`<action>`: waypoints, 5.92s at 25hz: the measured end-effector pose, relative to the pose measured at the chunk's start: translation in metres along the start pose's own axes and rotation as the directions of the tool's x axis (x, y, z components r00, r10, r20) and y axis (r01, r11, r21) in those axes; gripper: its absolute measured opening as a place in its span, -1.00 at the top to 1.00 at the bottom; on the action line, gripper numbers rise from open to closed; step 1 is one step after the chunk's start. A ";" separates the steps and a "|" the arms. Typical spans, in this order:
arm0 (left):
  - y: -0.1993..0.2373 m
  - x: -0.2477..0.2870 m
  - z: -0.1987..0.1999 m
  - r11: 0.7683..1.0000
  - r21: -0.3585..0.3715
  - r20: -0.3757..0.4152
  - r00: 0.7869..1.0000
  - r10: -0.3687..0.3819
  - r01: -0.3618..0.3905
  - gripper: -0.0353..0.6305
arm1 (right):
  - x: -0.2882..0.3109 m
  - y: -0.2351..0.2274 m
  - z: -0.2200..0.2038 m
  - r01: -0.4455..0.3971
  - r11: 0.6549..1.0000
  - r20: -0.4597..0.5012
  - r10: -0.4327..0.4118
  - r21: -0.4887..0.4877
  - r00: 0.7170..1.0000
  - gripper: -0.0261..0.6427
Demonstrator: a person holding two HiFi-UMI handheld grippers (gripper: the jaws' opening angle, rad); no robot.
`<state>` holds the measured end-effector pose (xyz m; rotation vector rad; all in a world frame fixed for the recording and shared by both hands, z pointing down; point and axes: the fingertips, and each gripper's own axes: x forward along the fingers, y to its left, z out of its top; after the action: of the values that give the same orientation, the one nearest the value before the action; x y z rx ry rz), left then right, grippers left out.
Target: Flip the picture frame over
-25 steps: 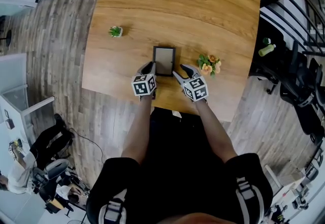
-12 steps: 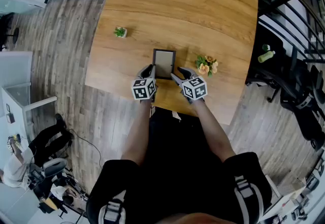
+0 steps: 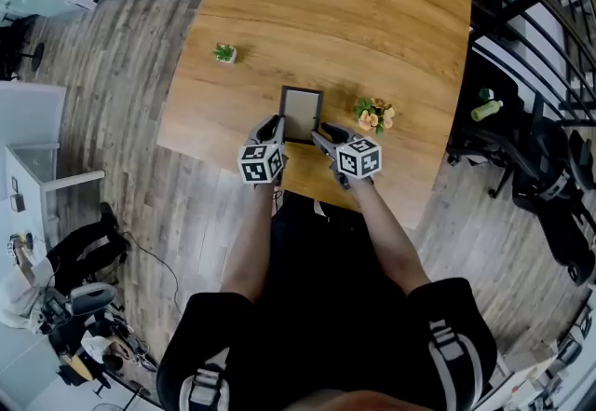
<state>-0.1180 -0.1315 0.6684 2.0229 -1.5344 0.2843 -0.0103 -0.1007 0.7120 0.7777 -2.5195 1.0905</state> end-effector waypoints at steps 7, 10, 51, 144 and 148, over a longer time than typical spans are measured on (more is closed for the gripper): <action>-0.016 -0.016 0.000 1.000 -0.002 0.041 0.999 0.001 -0.001 0.71 | -0.016 0.022 0.001 -0.142 0.989 0.032 0.141 0.046 0.989 0.41; -0.021 -0.019 -0.003 1.000 -0.010 0.054 0.999 0.004 -0.003 0.71 | -0.021 0.019 -0.001 -0.163 0.983 0.051 0.159 0.080 0.986 0.48; -0.041 -0.020 0.006 0.995 0.099 0.035 0.999 -0.024 0.021 0.72 | -0.046 0.031 0.018 -0.250 0.966 0.114 0.241 0.072 0.964 0.72; -0.062 -0.010 0.062 0.914 -0.082 0.018 0.918 -0.396 0.397 0.64 | -0.002 0.062 0.050 0.139 0.915 0.146 -0.089 -0.379 0.985 0.61; -0.058 -0.014 0.058 0.918 -0.112 0.025 0.925 -0.380 0.380 0.64 | -0.017 0.043 0.055 0.139 0.953 0.193 -0.087 -0.271 0.977 0.62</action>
<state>-0.0783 -0.1429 0.5967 2.1723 -1.0961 0.0360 -0.0239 -0.1103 0.6422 0.9594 -2.6580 0.6265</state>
